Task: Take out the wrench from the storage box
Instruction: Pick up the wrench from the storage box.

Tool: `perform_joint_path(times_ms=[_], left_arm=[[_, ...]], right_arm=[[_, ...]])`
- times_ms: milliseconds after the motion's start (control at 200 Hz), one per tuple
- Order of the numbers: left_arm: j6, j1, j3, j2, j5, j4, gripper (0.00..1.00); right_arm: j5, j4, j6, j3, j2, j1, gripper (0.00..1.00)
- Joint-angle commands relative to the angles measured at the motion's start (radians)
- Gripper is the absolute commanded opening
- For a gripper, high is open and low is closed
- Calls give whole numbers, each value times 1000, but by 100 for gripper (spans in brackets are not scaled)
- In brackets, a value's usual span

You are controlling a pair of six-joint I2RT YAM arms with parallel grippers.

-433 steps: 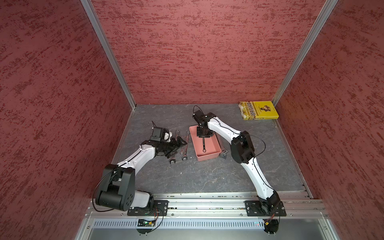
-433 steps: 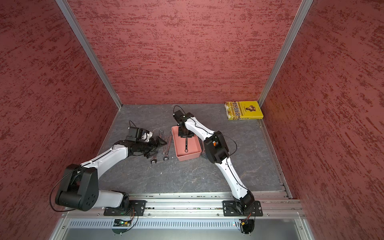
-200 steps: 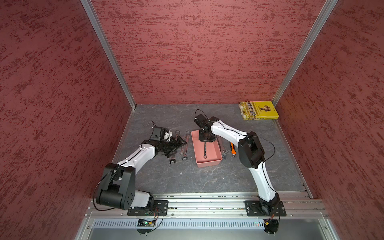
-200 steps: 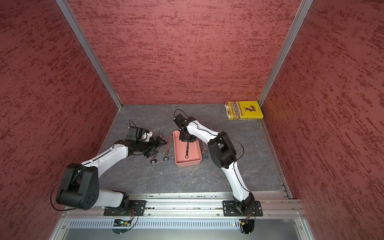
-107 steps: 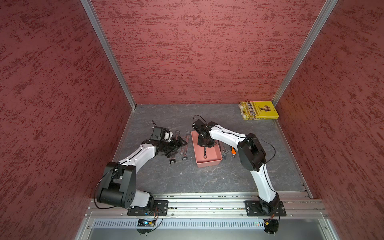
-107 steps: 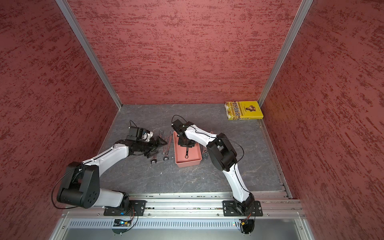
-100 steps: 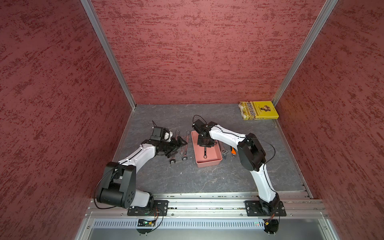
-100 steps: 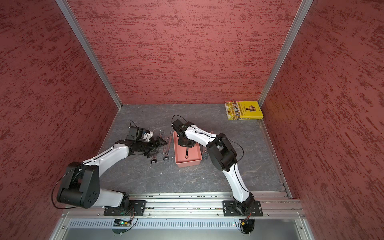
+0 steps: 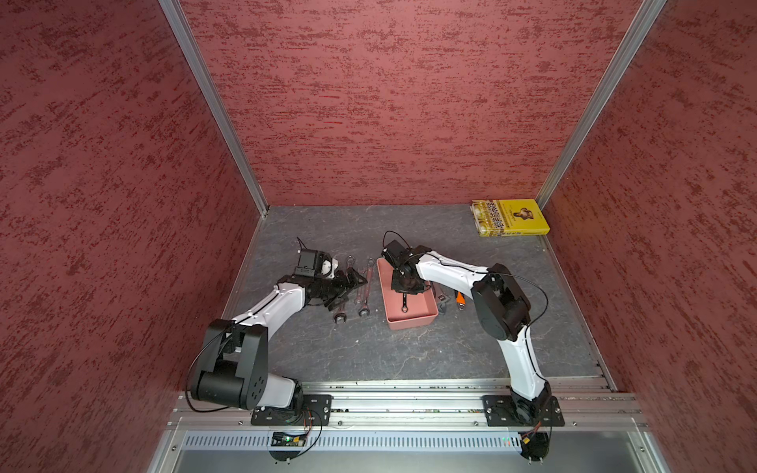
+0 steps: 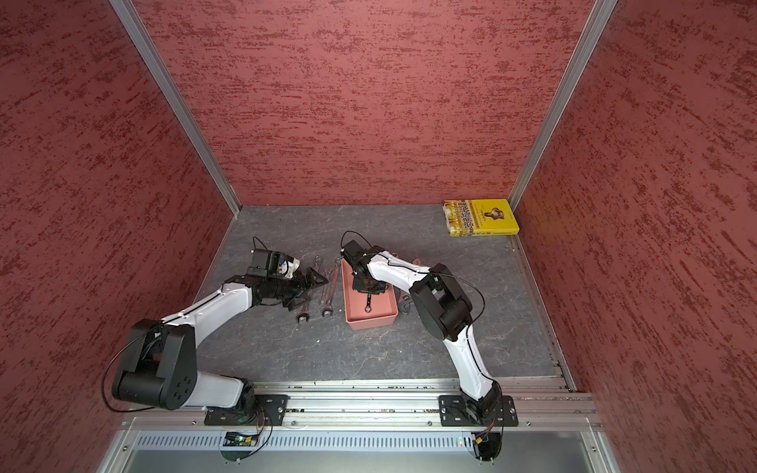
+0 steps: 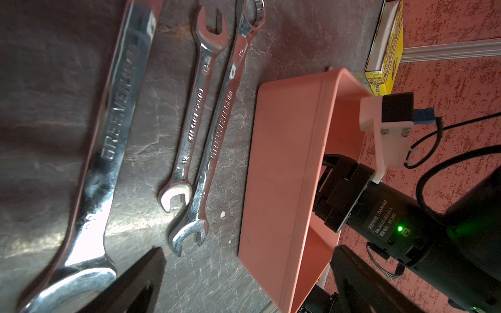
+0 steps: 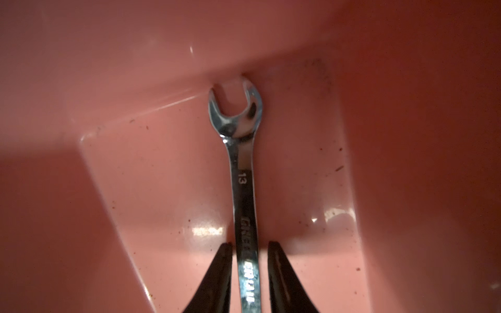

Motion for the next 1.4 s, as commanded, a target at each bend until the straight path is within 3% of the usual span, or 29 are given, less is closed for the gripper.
perform_joint_path(times_ms=[0,636,826,1142,1392], left_arm=[[25,5,18,14,16,7,100],[22,5,-10,2,14,10,100],[19,6,-22,-3,15,14,100],[6,5,-42,-3,17,31,100],[5,4,-16,-6,17,19,100]], right_arm=[[25,-43,3,24,-48,9,31],[-120,-97,21,-18,101,18,30],[-150,-193,15,43,188,20,18],[-149,-202,-4,63,151,22,0],[-116,-237,-9,167,39,23,0]])
